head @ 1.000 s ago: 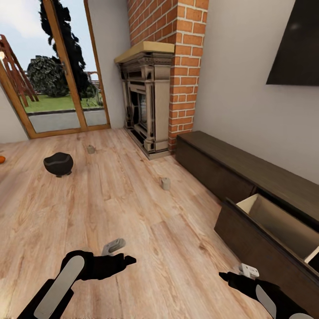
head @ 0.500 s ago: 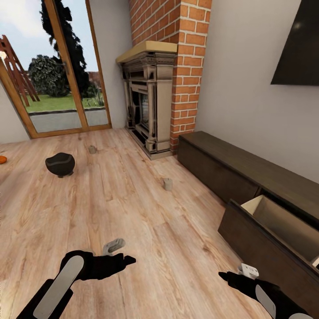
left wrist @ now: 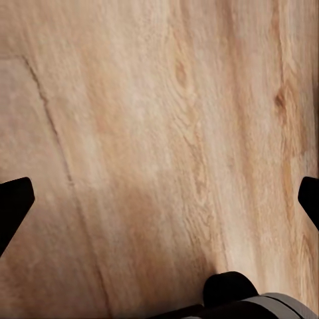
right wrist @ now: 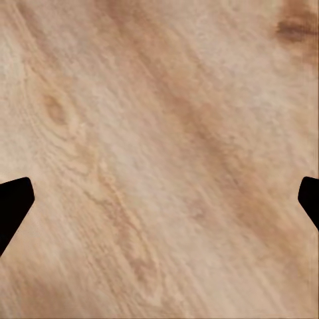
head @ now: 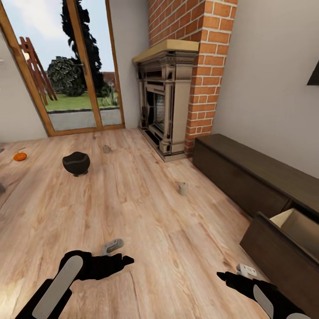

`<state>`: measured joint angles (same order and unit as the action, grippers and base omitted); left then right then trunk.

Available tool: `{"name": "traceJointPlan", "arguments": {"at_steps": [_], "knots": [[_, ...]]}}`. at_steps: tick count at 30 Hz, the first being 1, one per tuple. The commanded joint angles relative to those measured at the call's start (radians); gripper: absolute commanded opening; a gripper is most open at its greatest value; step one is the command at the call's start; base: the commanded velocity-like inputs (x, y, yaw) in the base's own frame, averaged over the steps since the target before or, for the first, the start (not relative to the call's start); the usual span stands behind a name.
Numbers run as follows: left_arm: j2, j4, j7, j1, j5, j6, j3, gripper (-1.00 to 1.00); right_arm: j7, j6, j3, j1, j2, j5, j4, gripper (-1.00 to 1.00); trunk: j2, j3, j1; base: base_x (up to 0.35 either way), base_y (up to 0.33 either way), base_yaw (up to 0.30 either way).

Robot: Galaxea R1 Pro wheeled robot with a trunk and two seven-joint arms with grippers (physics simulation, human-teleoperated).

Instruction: Place each of the two pumpkins and all three candles from the living room inside a cabinet in the living room (use any cabinet), then make sure every cabinet is closed, and position the cauldron so it is next to a table in the living room.

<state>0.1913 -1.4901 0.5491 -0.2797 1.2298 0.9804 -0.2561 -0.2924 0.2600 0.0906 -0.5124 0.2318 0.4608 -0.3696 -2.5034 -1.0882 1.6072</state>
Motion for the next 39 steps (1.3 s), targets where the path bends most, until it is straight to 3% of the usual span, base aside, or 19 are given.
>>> {"name": "traceJointPlan", "arguments": {"at_steps": [1,5,11,24,26,31,36,39], "knots": [[0.001,0.0,0.011,-0.001,0.01,0.0,-0.002,1.0,0.005,0.004,0.008,0.0,0.001,0.01,-0.002,1.0,0.0,-0.001,0.0,0.081,0.008,0.289],[0.002,0.0,0.031,-0.001,0.009,0.0,0.0,1.0,0.018,0.004,0.008,0.0,0.0,0.01,-0.002,1.0,0.0,-0.001,0.0,0.038,0.004,0.29],[-0.003,0.002,0.119,-0.001,0.01,0.0,0.046,1.0,0.022,0.003,0.008,0.0,-0.004,0.01,-0.002,1.0,0.0,-0.001,0.0,0.005,0.001,0.29],[0.001,0.007,0.137,-0.001,0.006,-0.001,0.06,1.0,0.064,-0.002,0.008,0.0,-0.021,0.009,-0.002,1.0,0.0,-0.001,0.0,0.037,0.0,0.289],[0.0,0.012,0.137,-0.001,-0.027,-0.002,0.06,1.0,0.069,-0.014,0.008,0.0,-0.029,0.009,-0.002,1.0,0.0,-0.001,0.0,0.26,0.0,0.188],[-0.009,0.027,0.134,-0.001,-0.16,-0.026,0.06,1.0,0.106,-0.043,0.01,0.0,-0.047,0.005,-0.008,1.0,0.0,-0.001,0.0,0.292,0.0,0.053],[-0.011,0.029,0.128,-0.001,-0.193,-0.043,0.057,1.0,0.229,-0.036,0.021,0.0,-0.092,-0.018,-0.02,1.0,0.0,-0.001,0.0,0.198,0.0,0.008],[-0.011,0.03,0.127,-0.001,-0.197,-0.045,0.057,1.0,0.359,0.02,0.043,-0.001,-0.142,-0.046,-0.035,1.0,0.0,-0.001,0.0,0.157,0.0,0.002]]}}
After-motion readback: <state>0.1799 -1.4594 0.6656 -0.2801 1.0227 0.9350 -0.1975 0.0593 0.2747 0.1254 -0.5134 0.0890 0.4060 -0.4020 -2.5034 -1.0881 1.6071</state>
